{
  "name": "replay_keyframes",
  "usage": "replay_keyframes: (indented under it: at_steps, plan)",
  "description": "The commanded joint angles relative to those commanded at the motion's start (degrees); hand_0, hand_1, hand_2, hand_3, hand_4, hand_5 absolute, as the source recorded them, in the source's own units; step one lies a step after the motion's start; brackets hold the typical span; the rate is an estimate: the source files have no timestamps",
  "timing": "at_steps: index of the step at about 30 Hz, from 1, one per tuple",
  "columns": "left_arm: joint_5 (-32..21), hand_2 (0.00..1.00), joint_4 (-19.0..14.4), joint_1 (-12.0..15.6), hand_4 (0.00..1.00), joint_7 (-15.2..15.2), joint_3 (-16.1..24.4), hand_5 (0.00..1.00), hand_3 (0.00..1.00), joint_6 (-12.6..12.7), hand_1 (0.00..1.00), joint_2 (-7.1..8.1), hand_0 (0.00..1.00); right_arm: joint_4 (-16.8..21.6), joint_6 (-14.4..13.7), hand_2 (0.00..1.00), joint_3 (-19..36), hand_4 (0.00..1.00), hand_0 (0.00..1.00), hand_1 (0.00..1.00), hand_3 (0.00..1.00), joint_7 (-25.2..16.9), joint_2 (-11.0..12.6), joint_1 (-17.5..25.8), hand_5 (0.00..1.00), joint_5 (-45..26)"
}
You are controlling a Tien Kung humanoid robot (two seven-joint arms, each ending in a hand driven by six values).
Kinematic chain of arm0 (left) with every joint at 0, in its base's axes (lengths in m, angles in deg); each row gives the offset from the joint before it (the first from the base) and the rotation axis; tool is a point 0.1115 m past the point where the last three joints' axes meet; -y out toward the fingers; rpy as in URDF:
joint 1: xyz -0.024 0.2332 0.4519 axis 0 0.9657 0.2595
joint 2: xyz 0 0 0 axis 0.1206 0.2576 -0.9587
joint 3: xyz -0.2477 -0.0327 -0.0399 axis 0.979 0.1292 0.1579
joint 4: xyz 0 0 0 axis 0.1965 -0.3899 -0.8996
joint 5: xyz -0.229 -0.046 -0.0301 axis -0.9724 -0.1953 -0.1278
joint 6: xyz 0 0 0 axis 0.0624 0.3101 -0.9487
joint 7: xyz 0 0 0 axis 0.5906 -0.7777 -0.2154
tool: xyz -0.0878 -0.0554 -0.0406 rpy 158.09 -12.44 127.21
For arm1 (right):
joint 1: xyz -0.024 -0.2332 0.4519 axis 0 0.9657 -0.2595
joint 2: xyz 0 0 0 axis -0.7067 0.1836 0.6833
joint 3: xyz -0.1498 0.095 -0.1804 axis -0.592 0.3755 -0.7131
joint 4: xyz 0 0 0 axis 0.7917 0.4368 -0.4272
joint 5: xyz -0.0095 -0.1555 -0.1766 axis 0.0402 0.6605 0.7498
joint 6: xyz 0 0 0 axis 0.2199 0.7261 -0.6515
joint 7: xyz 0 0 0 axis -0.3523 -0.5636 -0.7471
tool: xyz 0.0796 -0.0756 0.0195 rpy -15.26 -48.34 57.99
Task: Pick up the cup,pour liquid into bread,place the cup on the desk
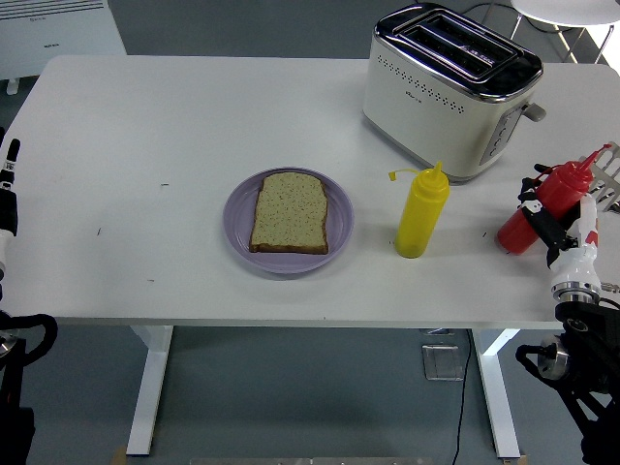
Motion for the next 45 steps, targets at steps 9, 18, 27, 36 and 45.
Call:
replay_keyframes:
  at_steps: [9,18,27,36,45]
  plan:
    - [0.0,0.788,0.01,0.06,0.466,0.05,0.0,0.998,0.756,0.03,0.776,-0.01,0.804,0.55,-0.76,0.465,0.28,0.597,0.319,0.369,0.551,-0.68,0.02,-0.03,0.08,-1.36]
    - [0.0,0.788,0.05,0.23,0.467,0.06,-0.2,0.998,0.756,0.03,0.775,-0.04,0.805,2.64,-0.5,0.427,1.11,0.55,0.263,0.293,0.536,-1.55,0.27,0.05,0.058,-3.12]
    - [0.02,0.788,-0.04,0.26,0.466,0.08,-0.13,0.998,0.755,0.04,0.775,0.04,0.804,8.85,-0.17,0.42,1.58,0.55,0.227,0.278,0.534,1.57,1.56,0.45,0.067,-0.59]
    - [0.04,0.788,-0.09,0.06,0.464,0.06,0.29,0.998,0.755,0.04,0.775,0.14,0.805,19.37,-1.61,0.409,2.28,0.507,0.218,0.268,0.532,10.25,6.1,-0.85,0.028,12.55]
    - [0.08,0.788,-0.12,-0.18,0.465,0.02,0.63,0.998,0.755,0.03,0.775,0.12,0.806,26.75,-5.85,0.404,0.71,0.506,0.199,0.26,0.53,23.13,12.34,-7.97,0.043,28.72]
